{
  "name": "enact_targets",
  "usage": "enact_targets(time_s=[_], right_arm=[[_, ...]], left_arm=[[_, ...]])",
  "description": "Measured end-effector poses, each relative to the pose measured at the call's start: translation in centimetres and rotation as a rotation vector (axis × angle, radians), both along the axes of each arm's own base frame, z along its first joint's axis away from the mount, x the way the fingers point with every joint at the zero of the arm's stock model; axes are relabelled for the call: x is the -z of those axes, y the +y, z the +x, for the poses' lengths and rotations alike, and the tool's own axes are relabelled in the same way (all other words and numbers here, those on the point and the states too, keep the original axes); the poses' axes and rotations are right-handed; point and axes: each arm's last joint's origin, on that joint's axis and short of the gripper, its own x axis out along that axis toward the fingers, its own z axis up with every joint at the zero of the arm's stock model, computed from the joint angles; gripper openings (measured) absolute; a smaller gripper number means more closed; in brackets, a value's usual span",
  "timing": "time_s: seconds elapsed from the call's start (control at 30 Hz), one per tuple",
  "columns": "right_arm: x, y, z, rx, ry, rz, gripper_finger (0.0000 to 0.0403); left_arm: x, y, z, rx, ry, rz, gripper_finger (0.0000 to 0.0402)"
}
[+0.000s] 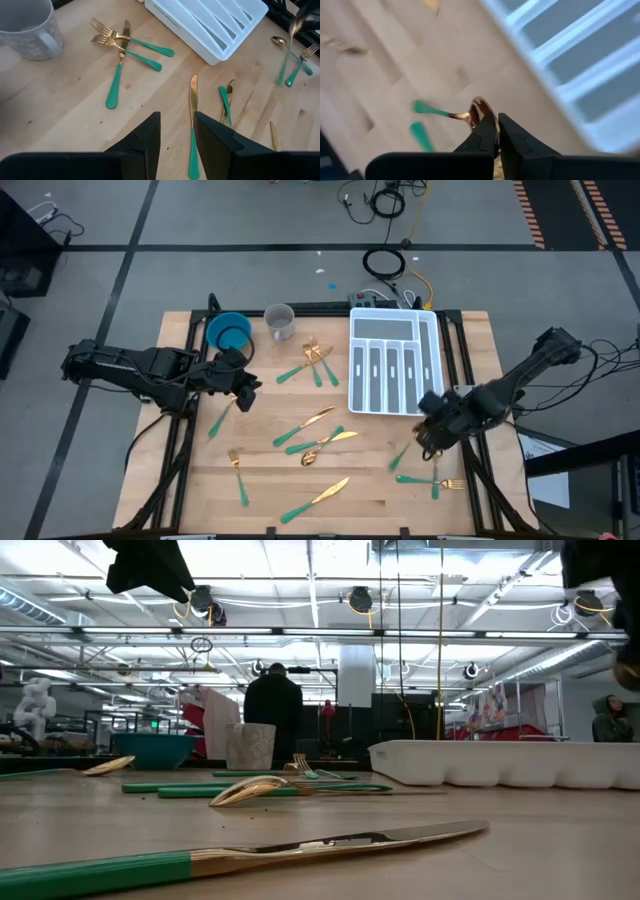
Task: Sort silverware
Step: Put the green spoon into the white cutlery tray
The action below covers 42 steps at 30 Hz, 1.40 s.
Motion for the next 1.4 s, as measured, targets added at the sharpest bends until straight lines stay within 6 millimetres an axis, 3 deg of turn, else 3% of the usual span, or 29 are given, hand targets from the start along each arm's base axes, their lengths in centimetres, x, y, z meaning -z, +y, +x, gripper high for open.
enact_targets(time_s=[0.23,0.33,0.47,0.67,0.87,1.2,1.4], right_arm=[[-9.0,-3.8,-1.4,0.026,-0.028,-0.216,0.0002],[-11.2,-5.6,-1.8,0.008,-0.097,-0.275,0.0002],[-12.5,-8.1,-1.9,-0.010,-0.065,-0.378,0.0001],[-13.0,-10.9,-0.9,-0.178,0.056,-0.321,0.0001],[-13.5,-13.8,0.1,-0.415,0.051,-0.217,0.0001],[-9.8,-21.7,2.9,-0.604,0.129,-0.060,0.0000],[-7.8,-26.0,2.8,-0.607,0.055,0.025,0.0000]], left_arm=[[0.0,0.0,0.0,0.006,0.002,0.006,0.0123],[0.0,0.0,0.0,0.006,0.002,0.006,0.0123],[0.0,0.0,0.0,0.006,0.001,0.006,0.0123],[0.0,0.0,0.0,0.005,0.000,0.003,0.0123],[0.0,0.0,0.0,0.002,-0.001,-0.001,0.0123],[0.0,0.0,0.0,0.003,-0.001,-0.003,0.0123],[0.0,0.0,0.0,0.001,-0.001,-0.005,0.0123]])
